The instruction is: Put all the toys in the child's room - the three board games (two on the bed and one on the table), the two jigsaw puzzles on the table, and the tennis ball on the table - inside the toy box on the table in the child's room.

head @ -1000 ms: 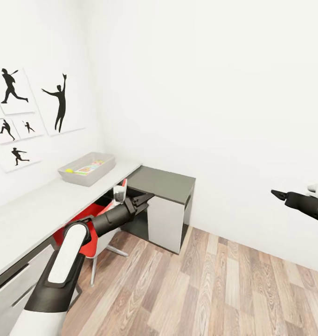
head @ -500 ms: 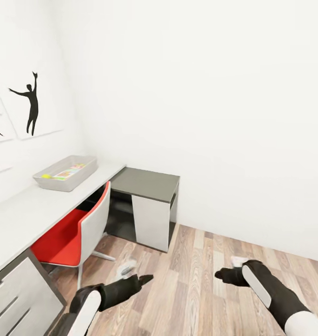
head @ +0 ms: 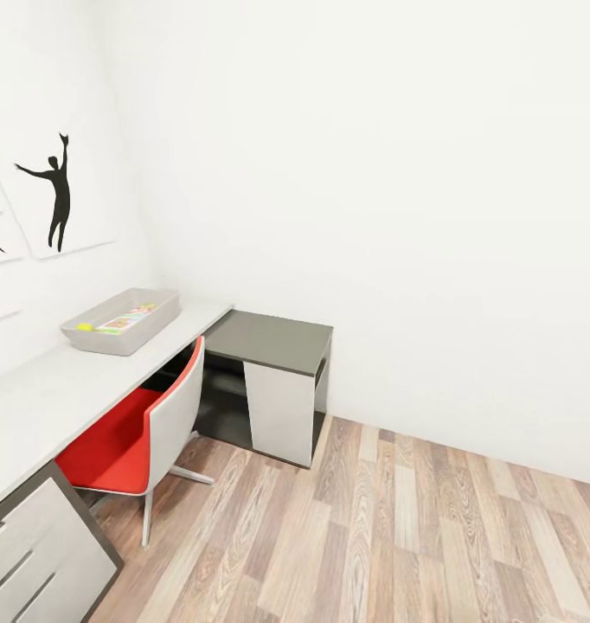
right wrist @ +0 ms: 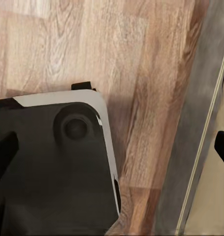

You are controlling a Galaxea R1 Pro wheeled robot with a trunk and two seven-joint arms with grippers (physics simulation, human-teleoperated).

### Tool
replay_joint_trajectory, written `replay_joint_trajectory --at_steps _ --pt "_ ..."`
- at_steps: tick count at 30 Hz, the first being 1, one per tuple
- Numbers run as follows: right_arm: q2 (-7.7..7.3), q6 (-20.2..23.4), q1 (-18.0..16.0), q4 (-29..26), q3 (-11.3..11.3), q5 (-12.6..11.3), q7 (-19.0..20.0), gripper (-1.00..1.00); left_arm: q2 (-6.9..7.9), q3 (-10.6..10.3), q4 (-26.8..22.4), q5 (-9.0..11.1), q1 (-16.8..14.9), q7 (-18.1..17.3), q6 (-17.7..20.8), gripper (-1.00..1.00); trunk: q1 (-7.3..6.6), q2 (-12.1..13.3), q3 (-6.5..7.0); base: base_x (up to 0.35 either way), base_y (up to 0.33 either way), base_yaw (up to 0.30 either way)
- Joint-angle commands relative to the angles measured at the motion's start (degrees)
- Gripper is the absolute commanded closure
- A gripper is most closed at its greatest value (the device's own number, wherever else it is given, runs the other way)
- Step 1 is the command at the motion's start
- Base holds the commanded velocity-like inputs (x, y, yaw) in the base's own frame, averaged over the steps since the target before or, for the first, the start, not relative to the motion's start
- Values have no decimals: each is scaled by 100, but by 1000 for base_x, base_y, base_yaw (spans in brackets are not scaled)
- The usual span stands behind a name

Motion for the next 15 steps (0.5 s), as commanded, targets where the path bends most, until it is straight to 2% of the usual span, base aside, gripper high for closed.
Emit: replay_joint_trajectory --at_steps 1,5,15 --pt "8 -40 30 -5 54 -36 -23 -100 -8 -50 59 48 7 26 -25 -100 1 -6 -6 0 0 0" --pt "28 -121 95 -17 52 -34 -23 -100 -36 -47 228 47 29 25 -160 -100 1 -6 -6 0 0 0" --pt "24 -155 126 -14 42 -28 -19 -100 -33 -47 306 46 39 25 -228 -100 1 -6 -6 0 0 0"
